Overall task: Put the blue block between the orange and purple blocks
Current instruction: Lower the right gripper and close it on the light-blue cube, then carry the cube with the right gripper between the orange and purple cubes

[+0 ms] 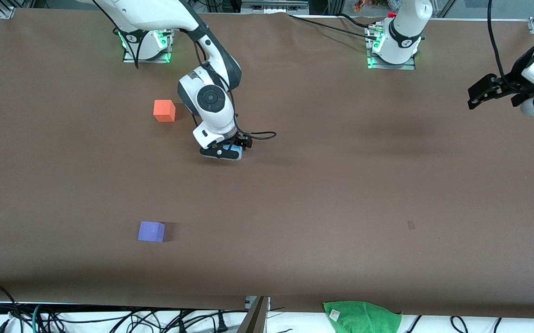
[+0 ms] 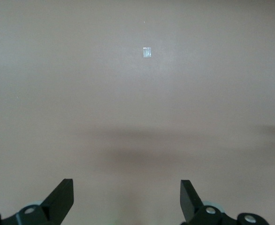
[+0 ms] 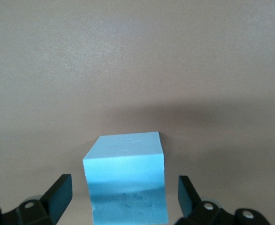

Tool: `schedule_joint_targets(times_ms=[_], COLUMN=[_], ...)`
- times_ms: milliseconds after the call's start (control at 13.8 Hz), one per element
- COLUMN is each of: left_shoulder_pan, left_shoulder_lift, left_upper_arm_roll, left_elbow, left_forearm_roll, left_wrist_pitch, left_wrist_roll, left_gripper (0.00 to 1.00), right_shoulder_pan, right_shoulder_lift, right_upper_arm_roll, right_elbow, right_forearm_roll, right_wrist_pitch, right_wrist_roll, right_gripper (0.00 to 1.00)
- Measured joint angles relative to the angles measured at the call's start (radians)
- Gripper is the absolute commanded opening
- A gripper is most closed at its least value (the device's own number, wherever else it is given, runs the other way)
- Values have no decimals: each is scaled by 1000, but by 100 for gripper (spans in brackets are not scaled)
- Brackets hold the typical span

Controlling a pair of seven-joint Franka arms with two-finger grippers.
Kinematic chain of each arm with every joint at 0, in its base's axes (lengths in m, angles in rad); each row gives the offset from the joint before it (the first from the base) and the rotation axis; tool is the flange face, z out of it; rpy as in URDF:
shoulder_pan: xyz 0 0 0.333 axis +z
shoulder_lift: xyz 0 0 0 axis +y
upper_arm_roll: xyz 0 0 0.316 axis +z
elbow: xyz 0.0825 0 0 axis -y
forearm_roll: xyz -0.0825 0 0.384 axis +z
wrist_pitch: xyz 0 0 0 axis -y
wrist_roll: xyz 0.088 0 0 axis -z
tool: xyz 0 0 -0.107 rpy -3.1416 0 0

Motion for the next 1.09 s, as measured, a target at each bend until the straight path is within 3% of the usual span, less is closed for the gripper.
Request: schedule_joint_targets(times_ms=[73,145,291,363,799,1090], left_shoulder_pan=[0,0,1,1,1,0], left_shoulder_lift=[-1,-1,-1,-1,-14,11], left_upper_arm_roll=[3,4,5,5,-4,-4], left_elbow=[4,6,17,27,62,61], left_forearm_roll=[0,0,0,0,0,-4], left_wrist_pitch=[0,0,0,0,-92,-82], left_wrist_roll=[0,0,-1,-1,-1,-1], left_gripper=[100,100,100,100,100,100], right_shoulder_pan=[0,0,0,0,0,-4], right_shoulder_lift=[2,4,6,6,2,-36], right_upper_arm_roll=[0,0,0,0,-5,-99], right_elbow=[-10,-17,-19,-19,-11,4], right_forearm_roll=[0,0,0,0,0,0], right_wrist_pitch=[14,23,29,30,43,-21], right_wrist_roll=[0,0,0,0,-9,-153], right_gripper=[99,91,64,56,50,50])
